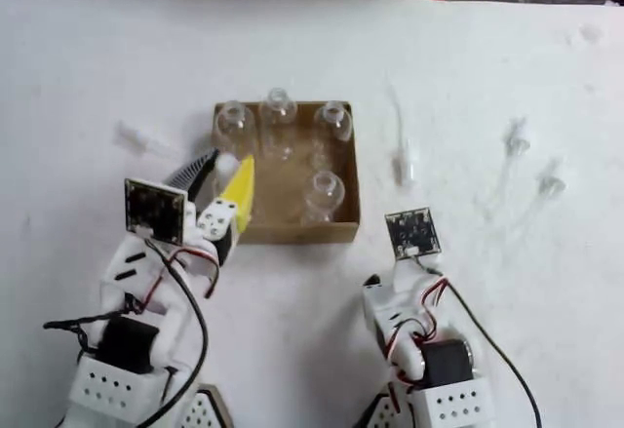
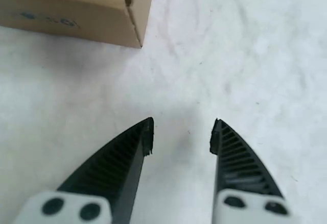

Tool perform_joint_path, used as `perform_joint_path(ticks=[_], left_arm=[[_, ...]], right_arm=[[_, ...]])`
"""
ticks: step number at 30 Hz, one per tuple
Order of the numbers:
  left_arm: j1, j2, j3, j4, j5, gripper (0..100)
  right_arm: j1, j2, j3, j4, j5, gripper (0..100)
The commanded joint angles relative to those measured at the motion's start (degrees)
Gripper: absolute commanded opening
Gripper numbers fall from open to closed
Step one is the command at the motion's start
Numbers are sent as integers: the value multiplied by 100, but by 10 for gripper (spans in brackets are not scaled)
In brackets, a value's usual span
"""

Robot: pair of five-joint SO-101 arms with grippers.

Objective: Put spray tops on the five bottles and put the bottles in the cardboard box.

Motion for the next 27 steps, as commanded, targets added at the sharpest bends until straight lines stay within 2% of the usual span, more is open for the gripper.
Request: perform_joint_path(ticks=[1, 7, 13, 16, 27], left_arm=[[-31, -66, -9, -26, 62, 177], [-40, -66, -70, -35, 53, 177], [-488, -57, -1020, 35, 70, 177], [-523, -22, -1319, 387, 70, 178], [-514, -13, -1371, 721, 44, 177]], right_arm=[[31, -31, 53, 31, 62, 163], [31, -31, 53, 31, 62, 163], [31, -31, 53, 31, 62, 163], [31, -31, 53, 31, 62, 163], [40, -31, 53, 31, 62, 163]])
